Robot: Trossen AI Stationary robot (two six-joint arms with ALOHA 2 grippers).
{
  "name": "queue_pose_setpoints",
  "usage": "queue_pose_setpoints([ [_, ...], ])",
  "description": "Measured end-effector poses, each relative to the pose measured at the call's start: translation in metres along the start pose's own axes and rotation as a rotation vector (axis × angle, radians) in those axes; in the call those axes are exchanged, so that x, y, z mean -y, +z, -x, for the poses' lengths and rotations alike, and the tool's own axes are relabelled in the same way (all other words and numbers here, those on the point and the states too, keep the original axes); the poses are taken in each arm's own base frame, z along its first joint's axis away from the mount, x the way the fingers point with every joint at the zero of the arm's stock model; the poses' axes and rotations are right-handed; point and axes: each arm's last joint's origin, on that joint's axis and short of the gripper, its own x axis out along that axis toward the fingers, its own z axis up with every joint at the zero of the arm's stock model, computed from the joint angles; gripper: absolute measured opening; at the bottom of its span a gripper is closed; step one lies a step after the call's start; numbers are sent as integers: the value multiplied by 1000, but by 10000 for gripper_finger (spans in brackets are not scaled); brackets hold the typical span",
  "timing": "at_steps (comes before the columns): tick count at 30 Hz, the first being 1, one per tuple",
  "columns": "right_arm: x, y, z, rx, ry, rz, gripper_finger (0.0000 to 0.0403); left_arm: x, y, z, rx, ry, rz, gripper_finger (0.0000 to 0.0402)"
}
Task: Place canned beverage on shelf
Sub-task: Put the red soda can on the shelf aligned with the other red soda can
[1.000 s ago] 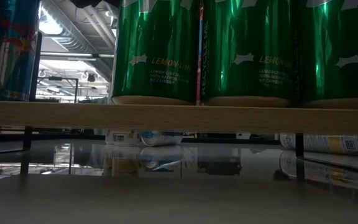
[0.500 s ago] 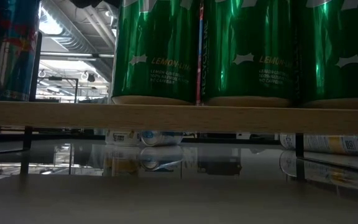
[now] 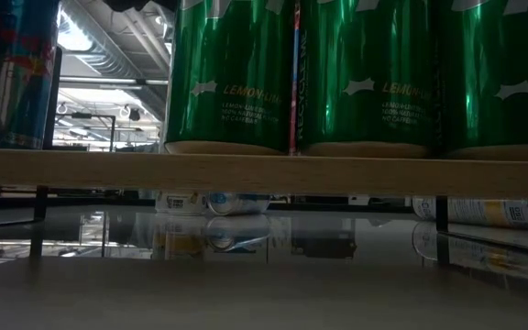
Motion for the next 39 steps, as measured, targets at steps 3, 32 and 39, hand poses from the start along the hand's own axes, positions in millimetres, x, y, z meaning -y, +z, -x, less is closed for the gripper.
queue_pose_setpoints([
  [3,0,0,0,0,1,1,283,0,0,0,1,2,0,337],
  [32,-3,0,0,-1,66,3,281,1,1,0,1,-16,-19,360],
  [39,-3,0,0,-1,63,3,283,1,1,0,-2,-22,-23,358],
])
